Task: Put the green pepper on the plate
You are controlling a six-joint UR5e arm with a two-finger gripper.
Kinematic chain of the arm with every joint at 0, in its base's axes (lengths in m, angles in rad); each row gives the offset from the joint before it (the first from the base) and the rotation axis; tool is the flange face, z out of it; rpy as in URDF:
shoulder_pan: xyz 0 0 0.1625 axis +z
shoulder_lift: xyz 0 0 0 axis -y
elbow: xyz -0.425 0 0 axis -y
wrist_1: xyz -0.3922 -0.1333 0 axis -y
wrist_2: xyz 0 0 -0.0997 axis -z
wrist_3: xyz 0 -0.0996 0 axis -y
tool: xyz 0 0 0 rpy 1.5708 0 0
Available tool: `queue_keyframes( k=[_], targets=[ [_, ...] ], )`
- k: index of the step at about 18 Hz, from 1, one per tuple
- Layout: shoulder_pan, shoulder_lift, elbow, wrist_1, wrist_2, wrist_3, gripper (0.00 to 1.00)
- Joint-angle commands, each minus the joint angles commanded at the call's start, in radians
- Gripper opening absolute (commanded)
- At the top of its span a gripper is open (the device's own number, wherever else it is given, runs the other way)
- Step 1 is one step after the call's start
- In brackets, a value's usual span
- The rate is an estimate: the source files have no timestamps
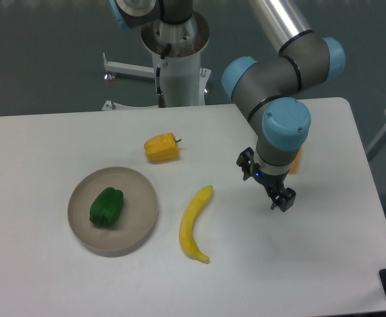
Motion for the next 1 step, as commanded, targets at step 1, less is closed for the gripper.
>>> queue_keyframes(
  k=[1],
  targets=[
    [0.0,0.0,0.0,-0.002,-0.002,0.0,1.0]
  ],
)
